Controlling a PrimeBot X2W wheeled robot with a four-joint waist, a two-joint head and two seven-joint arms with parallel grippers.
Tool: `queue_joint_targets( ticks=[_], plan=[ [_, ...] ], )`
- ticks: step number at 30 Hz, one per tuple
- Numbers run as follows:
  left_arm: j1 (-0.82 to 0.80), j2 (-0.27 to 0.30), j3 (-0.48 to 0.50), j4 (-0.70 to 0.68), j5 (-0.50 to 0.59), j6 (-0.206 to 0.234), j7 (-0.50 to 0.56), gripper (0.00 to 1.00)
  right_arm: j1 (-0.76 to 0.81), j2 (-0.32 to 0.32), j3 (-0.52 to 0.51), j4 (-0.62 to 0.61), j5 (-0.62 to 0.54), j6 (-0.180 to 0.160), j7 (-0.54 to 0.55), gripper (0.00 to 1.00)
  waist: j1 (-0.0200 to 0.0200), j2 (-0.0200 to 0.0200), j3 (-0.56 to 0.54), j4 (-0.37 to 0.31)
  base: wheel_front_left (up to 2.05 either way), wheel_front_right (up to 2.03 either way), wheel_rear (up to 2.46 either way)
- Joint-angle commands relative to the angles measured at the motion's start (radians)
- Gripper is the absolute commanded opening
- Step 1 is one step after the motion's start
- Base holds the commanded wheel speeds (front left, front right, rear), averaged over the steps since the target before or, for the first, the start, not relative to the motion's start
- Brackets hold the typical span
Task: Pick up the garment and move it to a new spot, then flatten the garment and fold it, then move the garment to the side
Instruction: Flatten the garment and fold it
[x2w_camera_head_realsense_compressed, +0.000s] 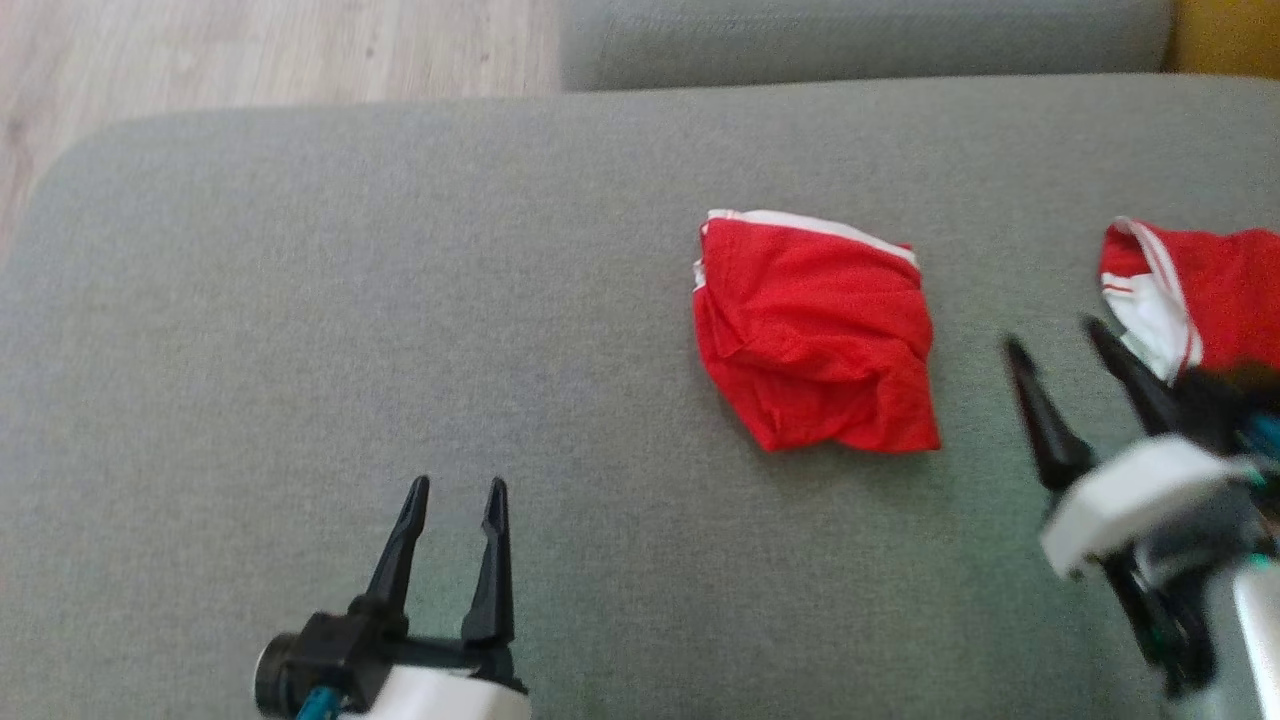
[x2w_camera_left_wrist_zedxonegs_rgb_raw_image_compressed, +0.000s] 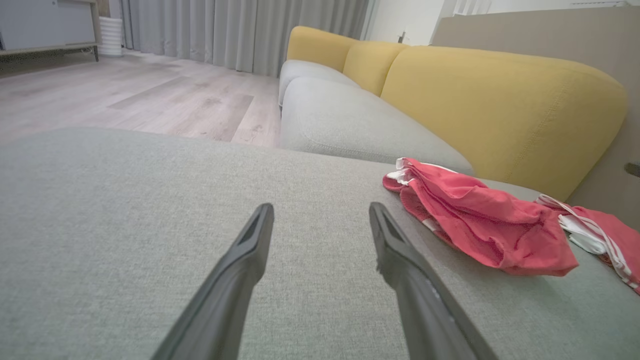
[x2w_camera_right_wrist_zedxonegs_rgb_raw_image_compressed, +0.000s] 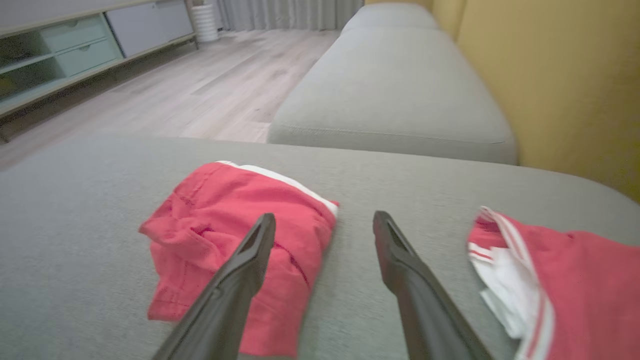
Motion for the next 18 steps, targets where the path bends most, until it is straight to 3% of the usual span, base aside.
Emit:
queue_joint_targets(
  ticks=[1,5,10,11,12,13,15,18],
  plan=[
    [-0.003,0.008,0.044,-0.035,0.013,-0.001,-0.01,1.0,0.016,0.007,-0.015,-0.048,-0.019,0.007,-0.033,1.0,0.0001,-0.0001,-0.029,-0.017,0.0,0.0,0.0],
    [0.038,0.004,0.084,-0.041,0.029,-0.01,-0.01,1.0,0.123,0.044,-0.11,-0.055,-0.073,0.007,-0.133,1.0,0.0001,-0.0001,-0.059,-0.025,0.0,0.0,0.0],
    [0.069,-0.014,0.115,-0.049,0.05,-0.028,-0.01,1.0,0.133,0.072,-0.138,-0.021,-0.091,0.007,-0.216,1.0,0.0001,-0.0001,-0.062,-0.026,0.0,0.0,0.0],
    [0.07,-0.019,0.117,-0.049,0.055,-0.033,-0.01,1.0,0.116,0.074,-0.136,-0.007,-0.089,0.007,-0.222,0.91,0.0001,-0.0001,-0.06,-0.024,0.0,0.0,0.0],
    [0.069,-0.022,0.117,-0.049,0.06,-0.04,-0.01,1.0,0.095,0.067,-0.126,0.006,-0.095,0.007,-0.224,0.75,0.0001,-0.0001,-0.054,-0.02,0.0,0.0,0.0],
    [0.066,-0.026,0.117,-0.049,0.065,-0.046,-0.01,1.0,0.068,0.063,-0.113,0.02,-0.094,0.007,-0.224,0.38,0.0001,-0.0001,-0.047,-0.016,0.0,0.0,0.0],
    [0.055,-0.032,0.117,-0.048,0.075,-0.058,-0.01,1.0,0.001,0.053,-0.08,0.057,-0.088,0.007,-0.213,0.0,0.0001,-0.0001,-0.028,-0.005,0.0,0.0,0.0],
    [0.034,-0.04,0.113,-0.04,0.089,-0.077,-0.01,1.0,-0.117,0.028,-0.005,0.138,-0.074,0.007,-0.187,0.0,0.0001,-0.0001,0.001,0.019,0.0,0.0,0.0]
  ],
)
